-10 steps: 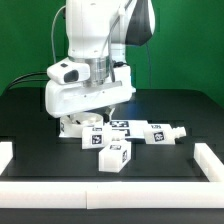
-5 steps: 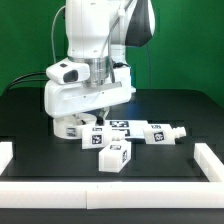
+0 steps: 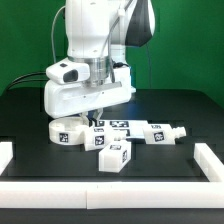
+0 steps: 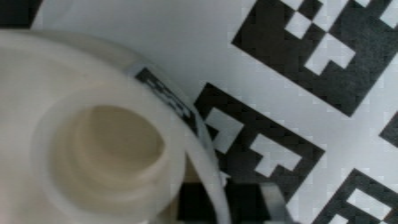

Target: Assemble stool

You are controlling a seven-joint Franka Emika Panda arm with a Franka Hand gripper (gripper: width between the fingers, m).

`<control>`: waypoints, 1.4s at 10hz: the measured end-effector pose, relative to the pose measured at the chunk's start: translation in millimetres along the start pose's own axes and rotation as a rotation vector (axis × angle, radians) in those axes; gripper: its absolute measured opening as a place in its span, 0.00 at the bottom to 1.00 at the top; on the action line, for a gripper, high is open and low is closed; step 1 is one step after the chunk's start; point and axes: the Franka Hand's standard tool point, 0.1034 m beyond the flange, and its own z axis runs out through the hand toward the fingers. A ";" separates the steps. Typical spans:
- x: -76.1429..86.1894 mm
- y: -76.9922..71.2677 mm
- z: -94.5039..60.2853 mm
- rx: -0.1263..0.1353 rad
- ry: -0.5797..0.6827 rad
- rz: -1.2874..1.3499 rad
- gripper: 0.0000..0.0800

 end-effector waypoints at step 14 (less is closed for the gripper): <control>160.7 4.6 -48.3 0.045 0.030 -0.027 0.03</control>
Offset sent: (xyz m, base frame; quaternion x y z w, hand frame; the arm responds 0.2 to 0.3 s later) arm 0.0075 -0.0144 0.0542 -0.0110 -0.0532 0.0102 0.9985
